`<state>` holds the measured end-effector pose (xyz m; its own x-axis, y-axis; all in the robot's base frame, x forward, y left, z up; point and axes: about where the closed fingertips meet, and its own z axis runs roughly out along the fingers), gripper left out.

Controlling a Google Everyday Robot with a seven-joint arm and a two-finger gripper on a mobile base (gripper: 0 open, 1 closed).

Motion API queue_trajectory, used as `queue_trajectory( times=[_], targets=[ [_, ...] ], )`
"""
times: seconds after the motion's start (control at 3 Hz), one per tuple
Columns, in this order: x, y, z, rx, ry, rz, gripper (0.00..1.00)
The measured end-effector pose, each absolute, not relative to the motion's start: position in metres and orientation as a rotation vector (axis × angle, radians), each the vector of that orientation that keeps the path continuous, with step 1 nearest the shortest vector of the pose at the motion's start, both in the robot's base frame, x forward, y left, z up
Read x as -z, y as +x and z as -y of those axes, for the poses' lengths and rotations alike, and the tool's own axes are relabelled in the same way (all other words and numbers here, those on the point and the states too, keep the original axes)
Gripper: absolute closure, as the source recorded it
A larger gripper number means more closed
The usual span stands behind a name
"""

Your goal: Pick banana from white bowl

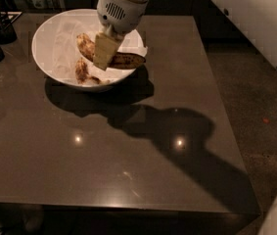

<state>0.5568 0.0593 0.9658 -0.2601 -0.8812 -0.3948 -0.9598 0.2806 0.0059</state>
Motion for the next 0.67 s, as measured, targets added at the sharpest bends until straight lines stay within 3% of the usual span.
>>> queue_trajectory(
  times=[0.67],
  targets=[
    [-0.978, 0.506, -0.080, -0.532, -1.690, -2.237, 1.00]
  ],
)
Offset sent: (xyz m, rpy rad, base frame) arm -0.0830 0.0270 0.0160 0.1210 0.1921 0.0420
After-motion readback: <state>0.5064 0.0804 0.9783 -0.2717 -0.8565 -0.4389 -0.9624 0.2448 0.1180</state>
